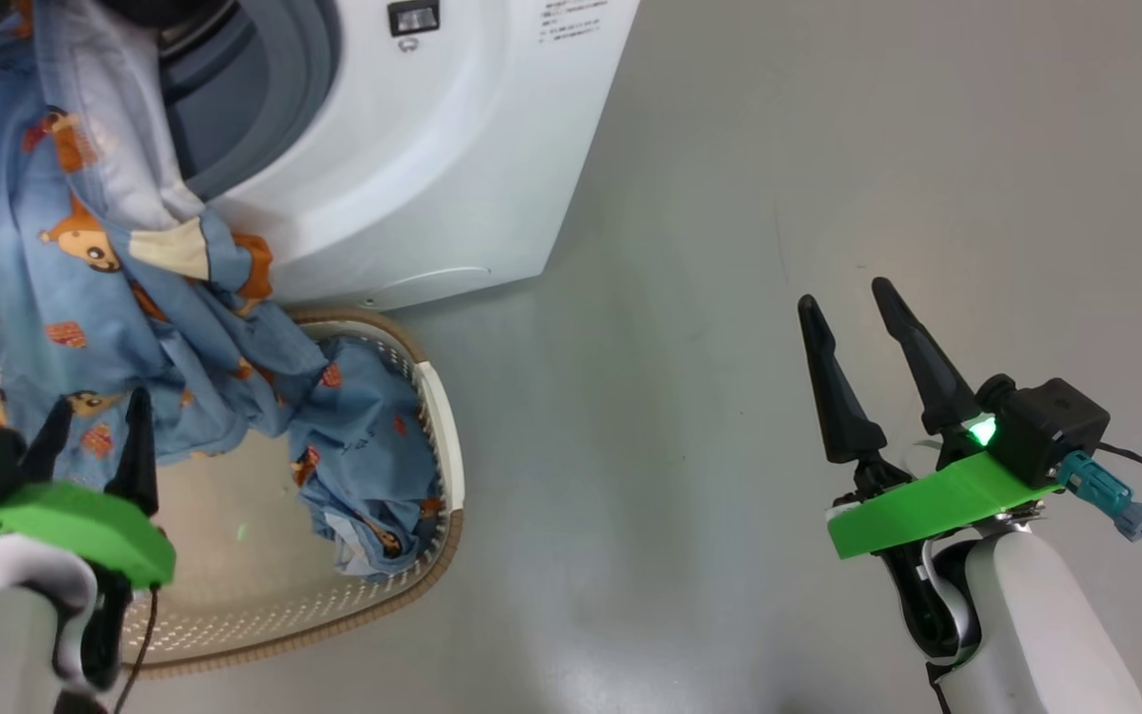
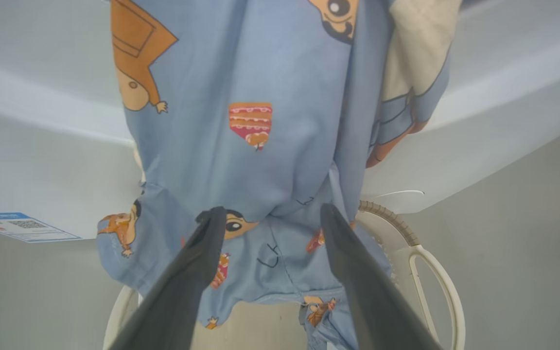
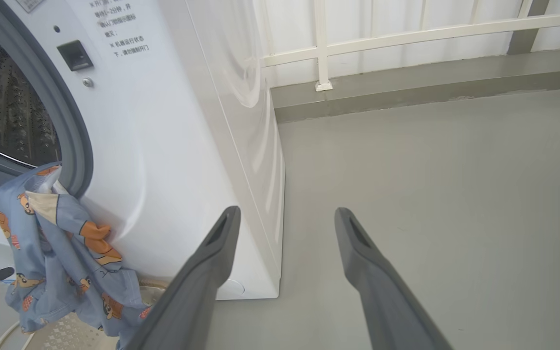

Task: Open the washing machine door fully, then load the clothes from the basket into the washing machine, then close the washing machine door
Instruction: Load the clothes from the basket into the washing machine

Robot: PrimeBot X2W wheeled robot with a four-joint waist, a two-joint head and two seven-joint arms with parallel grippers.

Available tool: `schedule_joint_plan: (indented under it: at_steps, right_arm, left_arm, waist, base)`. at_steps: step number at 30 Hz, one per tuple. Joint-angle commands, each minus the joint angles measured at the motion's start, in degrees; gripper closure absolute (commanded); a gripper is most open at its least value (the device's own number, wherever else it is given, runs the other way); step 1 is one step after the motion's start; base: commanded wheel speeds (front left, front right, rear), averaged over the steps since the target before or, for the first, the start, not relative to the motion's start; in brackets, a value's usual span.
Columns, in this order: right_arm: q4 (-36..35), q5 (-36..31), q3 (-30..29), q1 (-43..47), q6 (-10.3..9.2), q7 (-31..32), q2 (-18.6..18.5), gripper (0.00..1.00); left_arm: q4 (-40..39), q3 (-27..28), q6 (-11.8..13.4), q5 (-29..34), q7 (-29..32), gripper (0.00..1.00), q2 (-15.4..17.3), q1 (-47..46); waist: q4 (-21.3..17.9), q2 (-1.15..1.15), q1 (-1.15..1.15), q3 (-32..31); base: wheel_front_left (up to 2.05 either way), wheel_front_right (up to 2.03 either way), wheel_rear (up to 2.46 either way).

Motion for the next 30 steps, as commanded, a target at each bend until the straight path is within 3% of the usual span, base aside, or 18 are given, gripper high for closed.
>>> schedule_joint_plan:
  at_steps: [1,12,24,25,26,30]
  right_arm:
    - [-1.51,0.47,1.52,0.05,0.09,-0.68,0.08,0.00]
    - [-2.29,1.55,1.84,-0.35,0.09,-0.68,0.08,0.00]
    - [-3.38,1.69,2.02,-0.90,0.09,-0.68,0.08,0.00]
    - [-3.40,1.66,1.97,-0.93,0.09,-0.68,0.08,0.00]
    - [-3.37,1.56,1.83,-0.96,0.09,-0.68,0.08,0.00]
    - [-3.12,1.51,1.68,-1.10,0.09,-0.68,0.08,0.00]
  left_arm:
    - [0.65,0.74,-0.13,-0.54,0.00,0.00,2.47,-2.12]
    - [16.66,-7.93,-0.14,-6.51,-0.76,0.00,4.85,-13.80]
    - [23.63,-12.39,-0.15,-12.61,-4.71,0.00,5.38,-22.75]
    - [23.97,-12.67,-0.15,-12.84,-4.90,0.43,5.37,-23.06]
    - [24.50,-13.07,-0.15,-13.39,-5.20,1.00,5.35,-23.46]
    - [24.49,-13.85,-0.15,-14.28,-5.44,1.00,5.21,-23.23]
  waist:
    - [-0.54,0.00,0.00,0.58]
    - [-3.43,0.00,0.00,3.50]
    - [-4.27,0.00,0.00,6.28]
    - [-4.25,0.00,0.00,6.35]
    - [-4.15,0.00,0.00,6.39]
    - [-3.79,0.00,0.00,6.30]
  base:
    - [0.00,0.00,0.00]
    - [0.00,0.00,0.00]
    - [0.00,0.00,0.00]
    - [0.00,0.00,0.00]
    - [0.00,0.00,0.00]
    - [0.00,0.00,0.00]
